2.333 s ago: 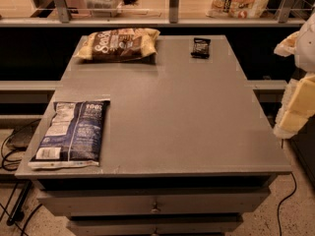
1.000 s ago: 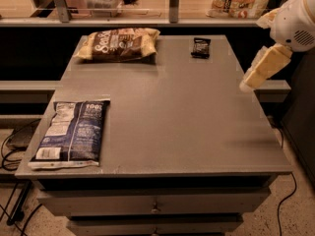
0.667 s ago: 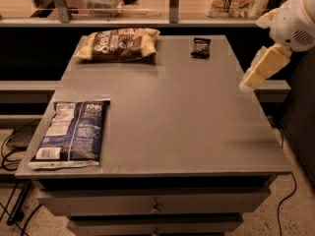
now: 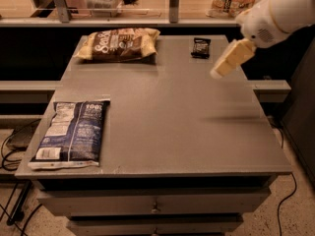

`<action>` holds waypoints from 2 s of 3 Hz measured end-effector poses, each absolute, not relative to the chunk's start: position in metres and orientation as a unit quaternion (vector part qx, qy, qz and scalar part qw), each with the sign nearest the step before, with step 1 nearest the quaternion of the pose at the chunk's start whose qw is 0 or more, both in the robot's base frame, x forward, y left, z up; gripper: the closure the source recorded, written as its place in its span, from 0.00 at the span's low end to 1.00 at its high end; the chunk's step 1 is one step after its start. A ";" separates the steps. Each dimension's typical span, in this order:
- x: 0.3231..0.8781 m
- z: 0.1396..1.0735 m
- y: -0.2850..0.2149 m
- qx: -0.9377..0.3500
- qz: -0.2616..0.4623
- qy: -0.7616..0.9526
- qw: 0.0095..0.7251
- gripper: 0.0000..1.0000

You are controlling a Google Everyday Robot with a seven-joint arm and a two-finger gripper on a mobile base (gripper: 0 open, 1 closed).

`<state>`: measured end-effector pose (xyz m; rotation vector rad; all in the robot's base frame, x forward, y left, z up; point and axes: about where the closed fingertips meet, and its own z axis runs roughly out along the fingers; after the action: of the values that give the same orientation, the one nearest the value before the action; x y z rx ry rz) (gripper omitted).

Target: Move rxbar chocolate near blue chip bag

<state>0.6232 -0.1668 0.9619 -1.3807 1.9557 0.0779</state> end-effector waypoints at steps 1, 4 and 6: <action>0.668 0.948 -0.149 -0.518 0.054 0.761 0.386 0.00; 0.760 0.911 -0.166 -0.449 0.113 0.782 0.417 0.00; 0.769 0.901 -0.162 -0.436 0.123 0.788 0.416 0.00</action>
Offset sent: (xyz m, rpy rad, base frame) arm 0.1342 0.0211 -0.0483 0.1937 0.0371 -0.0885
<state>0.7689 -0.1618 0.9011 -1.0958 1.9784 0.3085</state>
